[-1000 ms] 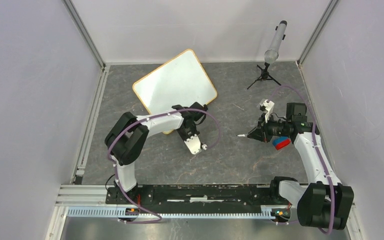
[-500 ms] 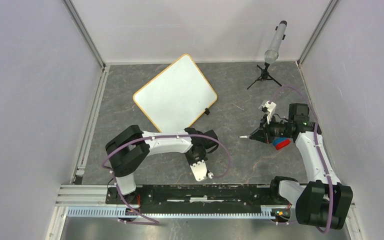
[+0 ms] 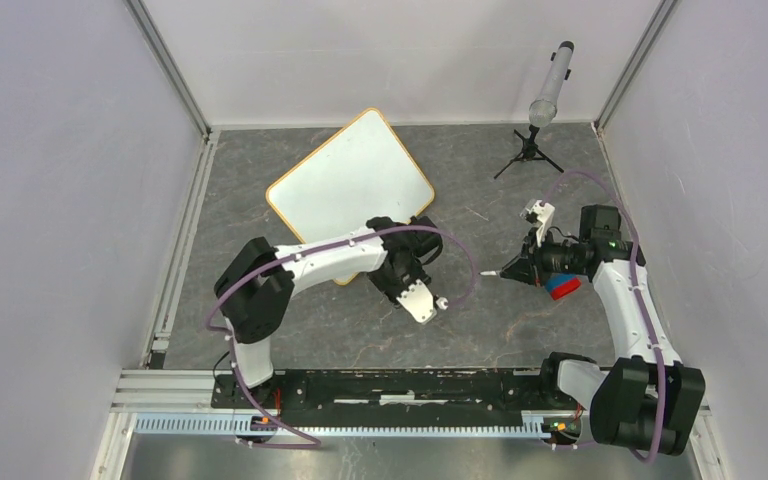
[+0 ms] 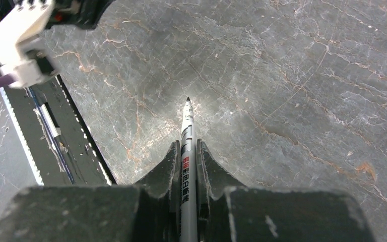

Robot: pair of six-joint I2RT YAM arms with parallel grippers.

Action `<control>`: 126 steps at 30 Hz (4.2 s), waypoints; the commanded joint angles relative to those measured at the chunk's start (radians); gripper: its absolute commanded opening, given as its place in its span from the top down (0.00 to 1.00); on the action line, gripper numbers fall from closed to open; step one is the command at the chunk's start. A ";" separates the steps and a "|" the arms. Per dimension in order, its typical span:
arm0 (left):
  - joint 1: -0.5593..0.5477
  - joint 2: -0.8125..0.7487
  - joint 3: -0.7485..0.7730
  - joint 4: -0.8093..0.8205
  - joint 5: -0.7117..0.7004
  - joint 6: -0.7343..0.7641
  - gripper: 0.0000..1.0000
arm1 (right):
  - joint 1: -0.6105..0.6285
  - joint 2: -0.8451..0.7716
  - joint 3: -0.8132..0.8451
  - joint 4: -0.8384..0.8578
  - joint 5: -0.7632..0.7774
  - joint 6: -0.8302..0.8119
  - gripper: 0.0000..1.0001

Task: Write a sentence on the whiteboard
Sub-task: Move the whiteboard to the center of the board.

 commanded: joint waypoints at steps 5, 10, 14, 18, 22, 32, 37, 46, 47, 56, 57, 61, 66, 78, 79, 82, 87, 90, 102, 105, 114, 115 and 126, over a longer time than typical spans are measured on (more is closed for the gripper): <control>0.066 0.107 0.029 -0.023 -0.098 0.010 0.42 | -0.026 0.016 0.041 -0.035 -0.031 -0.058 1.00; 0.083 0.139 0.020 0.012 -0.150 0.003 0.43 | -0.037 0.023 0.040 -0.044 -0.037 -0.072 1.00; 0.093 0.154 0.008 0.036 -0.183 0.023 0.50 | -0.038 0.024 0.038 -0.047 -0.040 -0.073 1.00; 0.103 0.172 0.008 0.040 -0.212 0.037 0.58 | -0.039 0.025 0.042 -0.057 -0.041 -0.081 1.00; 0.110 0.174 -0.014 0.062 -0.242 0.058 0.59 | -0.041 0.027 0.046 -0.063 -0.040 -0.085 1.00; 0.033 0.110 -0.108 0.113 -0.240 0.066 0.89 | -0.049 0.031 0.061 -0.071 -0.041 -0.090 1.00; -0.043 0.076 -0.138 0.122 -0.240 0.036 0.95 | -0.050 0.035 0.065 -0.077 -0.043 -0.091 1.00; -0.229 0.042 -0.204 0.098 -0.234 -0.099 0.97 | -0.052 -0.012 0.041 -0.072 -0.031 -0.091 1.00; -0.248 0.040 -0.211 0.100 -0.237 -0.114 0.97 | -0.051 -0.016 0.041 -0.072 -0.030 -0.090 1.00; -0.351 0.067 -0.127 0.019 -0.206 -0.248 0.96 | -0.052 -0.044 0.044 -0.100 -0.034 -0.112 1.00; -0.358 0.068 -0.129 0.019 -0.206 -0.250 0.95 | -0.051 -0.048 0.045 -0.107 -0.036 -0.119 1.00; -0.391 0.062 -0.140 0.019 -0.206 -0.275 0.77 | -0.052 -0.058 0.052 -0.125 -0.035 -0.137 1.00; -0.398 0.038 -0.096 0.015 -0.223 -0.371 0.45 | -0.051 -0.064 0.061 -0.123 -0.034 -0.139 1.00; -0.394 -0.114 -0.010 -0.055 -0.116 -0.661 0.00 | -0.044 -0.058 0.048 -0.034 -0.064 -0.042 1.00; -0.387 -0.141 -0.008 -0.050 -0.092 -0.686 0.00 | -0.039 -0.058 0.045 -0.025 -0.064 -0.033 1.00; -0.355 -0.229 0.012 -0.037 -0.031 -0.783 0.00 | -0.025 -0.071 0.023 0.011 -0.061 0.000 1.00; -0.145 -0.316 0.102 -0.034 0.148 -0.986 0.00 | 0.052 -0.113 -0.045 0.132 -0.010 0.103 1.00; 0.057 -0.360 0.174 0.002 0.282 -1.118 0.00 | 0.114 -0.148 -0.074 0.216 0.047 0.157 1.00; 0.685 -0.437 0.228 0.108 0.517 -1.413 0.00 | 0.320 -0.084 0.074 0.368 0.147 0.261 1.00; 0.746 -0.353 0.244 0.121 0.611 -1.417 0.08 | 0.346 -0.071 0.096 0.389 0.143 0.281 1.00; 0.762 -0.128 0.325 0.252 0.799 -1.504 0.33 | 0.377 -0.085 0.099 0.375 0.138 0.291 1.00; 0.762 -0.106 0.333 0.271 0.831 -1.529 0.36 | 0.377 -0.087 0.098 0.368 0.137 0.285 1.00; 0.745 -0.013 0.283 0.424 0.999 -1.662 0.60 | 0.378 -0.084 0.122 0.318 0.138 0.260 1.00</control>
